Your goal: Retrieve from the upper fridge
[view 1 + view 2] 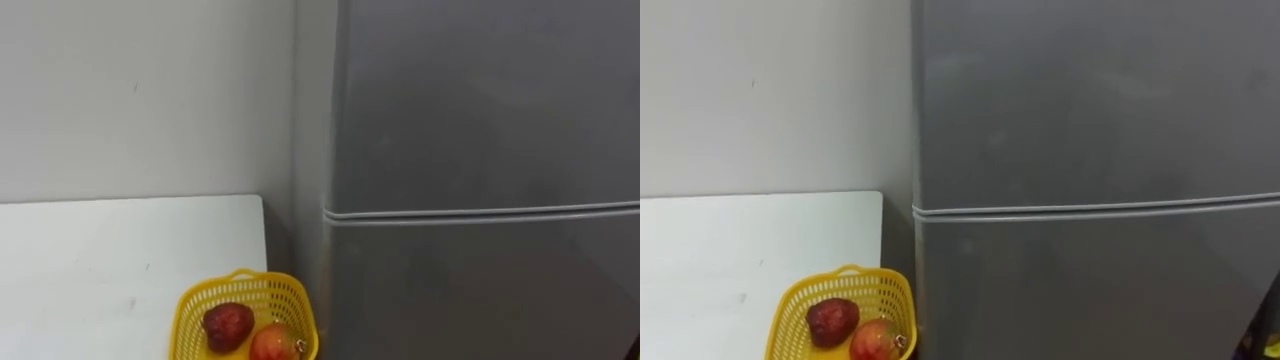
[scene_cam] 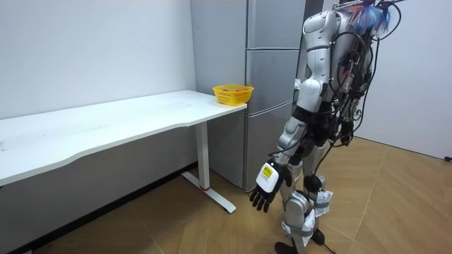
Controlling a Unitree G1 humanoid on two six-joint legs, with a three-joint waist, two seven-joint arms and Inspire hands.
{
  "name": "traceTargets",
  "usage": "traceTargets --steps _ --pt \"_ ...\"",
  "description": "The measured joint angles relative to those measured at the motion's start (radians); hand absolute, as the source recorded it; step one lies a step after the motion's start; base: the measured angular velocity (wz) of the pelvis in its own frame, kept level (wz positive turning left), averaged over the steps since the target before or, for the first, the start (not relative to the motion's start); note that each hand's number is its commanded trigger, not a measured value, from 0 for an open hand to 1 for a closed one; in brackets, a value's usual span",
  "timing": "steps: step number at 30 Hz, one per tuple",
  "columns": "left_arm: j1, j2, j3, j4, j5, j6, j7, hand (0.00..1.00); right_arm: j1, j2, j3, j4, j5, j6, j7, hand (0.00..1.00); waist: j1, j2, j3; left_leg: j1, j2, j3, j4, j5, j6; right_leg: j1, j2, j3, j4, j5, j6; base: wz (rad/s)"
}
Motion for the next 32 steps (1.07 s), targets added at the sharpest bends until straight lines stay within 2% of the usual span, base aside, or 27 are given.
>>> traceTargets --steps 4,6,8,13,19,24,29,32 --pt "-0.004 -0.019 0.015 0.001 0.01 0.009 -0.014 0.0 -0.004 0.004 0.023 0.061 -0.101 0.009 0.034 0.0 0.005 0.014 -0.0057 0.006 0.0 -0.002 -0.005 -0.001 0.001 0.003 0.001 -0.001 0.001 0.0 0.0 0.0" --pt "-0.005 -0.026 0.018 0.005 0.01 0.025 -0.019 0.0 -0.004 0.011 0.038 0.083 -0.156 0.021 0.047 0.0 0.018 0.017 -0.0049 0.017 0.0 -0.002 -0.008 -0.001 0.001 0.012 0.003 0.0 0.001 0.0 -0.001 0.0" --pt "-0.009 -0.033 0.017 0.015 0.01 0.054 -0.021 0.0 -0.012 0.027 0.065 0.112 -0.236 0.048 0.049 0.0 0.023 0.017 -0.0048 0.022 0.0 -0.012 -0.009 -0.001 0.0 0.021 0.002 -0.007 0.001 -0.001 -0.002 0.1" --pt "-0.021 -0.037 0.016 0.049 0.01 0.081 -0.021 0.0 -0.037 0.043 0.114 0.141 -0.359 0.094 0.071 0.0 0.026 0.018 -0.0041 0.033 0.0 -0.026 -0.018 -0.001 0.0 0.033 0.001 -0.017 0.002 -0.005 -0.003 0.07" --pt "-0.03 -0.037 -0.002 0.047 0.01 0.087 -0.025 0.0 -0.062 0.046 0.148 0.147 -0.486 0.107 0.105 0.0 0.026 0.019 -0.0037 0.037 -0.001 -0.031 -0.019 -0.001 0.0 0.042 -0.002 -0.023 0.0 -0.009 -0.001 0.03" --pt "-0.043 -0.037 -0.006 0.042 0.01 0.088 -0.04 0.0 -0.072 0.046 0.149 0.148 -0.518 0.128 0.14 0.0 0.022 0.019 -0.0032 0.04 -0.004 -0.033 -0.017 -0.001 0.0 0.045 -0.007 -0.036 -0.002 -0.011 0.0 0.02" --pt "-0.057 -0.037 -0.045 0.042 0.01 0.089 -0.069 0.0 -0.074 0.046 0.151 0.152 -0.599 0.142 0.183 0.0 0.022 0.036 0.0052 0.04 -0.013 -0.034 -0.019 -0.002 0.003 0.045 -0.012 -0.038 0.0 -0.014 0.004 0.01" --pt "-0.061 -0.037 -0.06 0.042 0.01 0.089 -0.086 0.0 -0.075 0.046 0.151 0.152 -0.626 0.143 0.207 0.0 0.022 0.044 0.0062 0.039 -0.014 -0.035 -0.021 -0.003 0.005 0.044 -0.013 -0.037 0.001 -0.016 0.007 0.0"
